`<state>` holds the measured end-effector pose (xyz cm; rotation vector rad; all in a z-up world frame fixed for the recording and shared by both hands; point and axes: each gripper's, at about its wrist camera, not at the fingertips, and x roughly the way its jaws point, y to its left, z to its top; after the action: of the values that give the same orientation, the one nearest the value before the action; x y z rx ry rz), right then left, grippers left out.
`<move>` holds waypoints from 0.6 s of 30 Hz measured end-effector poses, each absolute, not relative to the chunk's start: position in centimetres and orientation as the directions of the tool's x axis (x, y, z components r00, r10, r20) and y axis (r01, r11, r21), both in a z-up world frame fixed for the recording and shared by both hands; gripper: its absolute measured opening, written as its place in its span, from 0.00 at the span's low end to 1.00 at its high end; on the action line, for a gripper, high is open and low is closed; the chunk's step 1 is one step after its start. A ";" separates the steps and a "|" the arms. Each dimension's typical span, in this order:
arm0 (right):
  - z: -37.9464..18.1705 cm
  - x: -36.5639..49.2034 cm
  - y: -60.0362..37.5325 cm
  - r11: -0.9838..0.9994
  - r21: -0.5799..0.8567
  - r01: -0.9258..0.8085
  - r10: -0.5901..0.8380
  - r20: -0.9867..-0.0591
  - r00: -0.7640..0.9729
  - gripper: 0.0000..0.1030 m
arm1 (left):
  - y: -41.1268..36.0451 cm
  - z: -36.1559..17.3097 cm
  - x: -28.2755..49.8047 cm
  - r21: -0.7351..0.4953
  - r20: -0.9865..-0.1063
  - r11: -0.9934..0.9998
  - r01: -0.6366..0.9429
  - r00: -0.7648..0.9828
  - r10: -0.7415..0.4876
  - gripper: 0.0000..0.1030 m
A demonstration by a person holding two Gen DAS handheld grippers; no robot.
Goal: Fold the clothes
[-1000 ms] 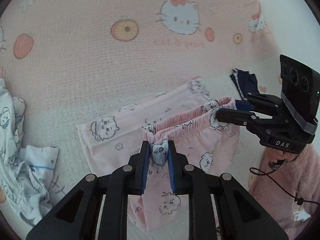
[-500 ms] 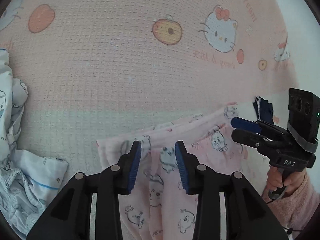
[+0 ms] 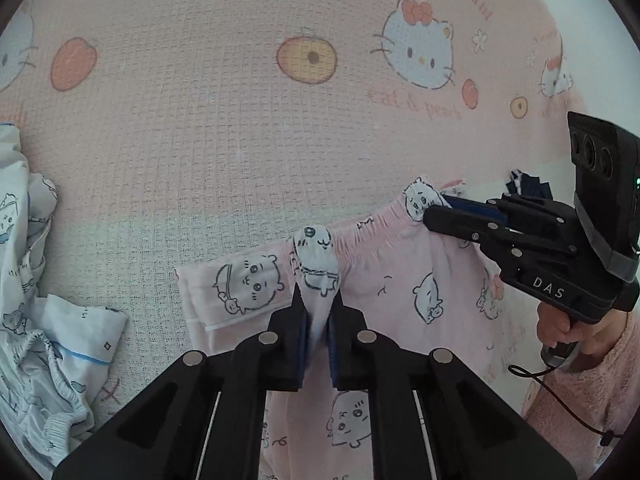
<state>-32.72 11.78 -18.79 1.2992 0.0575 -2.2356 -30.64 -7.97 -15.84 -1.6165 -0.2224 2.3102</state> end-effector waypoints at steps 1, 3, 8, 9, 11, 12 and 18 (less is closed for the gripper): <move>-19.7 -33.4 11.6 -0.858 0.235 0.457 -0.423 -0.828 -0.369 0.19 | -8.0 -16.9 -31.1 -0.288 -0.901 -0.946 -0.151 -0.292 0.321 0.10; -21.7 -34.6 11.5 -0.870 0.261 0.419 -0.416 -0.845 -0.336 0.27 | -9.0 -17.8 -31.5 -0.315 -0.902 -0.942 -0.119 -0.271 0.336 0.17; -19.5 -33.6 14.1 -0.874 0.318 0.367 -0.460 -0.785 -0.415 0.30 | -12.7 -13.5 -30.3 -0.407 -0.820 -0.912 -0.043 -0.423 0.386 0.28; -18.3 -32.8 14.9 -0.874 0.325 0.362 -0.469 -0.759 -0.452 0.38 | -13.1 -13.0 -29.7 -0.390 -0.827 -0.920 -0.020 -0.432 0.360 0.31; -17.1 -31.3 16.1 -0.875 0.340 0.346 -0.474 -0.750 -0.461 0.44 | -12.9 -12.7 -28.6 -0.357 -0.840 -0.934 -0.007 -0.434 0.324 0.32; -17.2 -30.4 16.2 -0.869 0.352 0.349 -0.482 -0.762 -0.433 0.44 | -12.3 -12.9 -28.0 -0.340 -0.847 -0.940 -0.018 -0.429 0.315 0.32; -20.0 -25.6 13.8 -0.847 0.280 0.451 -0.446 -0.836 -0.320 0.42 | -8.6 -16.3 -25.9 -0.274 -0.899 -0.959 -0.077 -0.333 0.284 0.32</move>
<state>-25.56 13.76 -20.05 1.3792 0.0065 -2.1828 -25.94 -8.58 -16.27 -1.6647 -0.2684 2.3829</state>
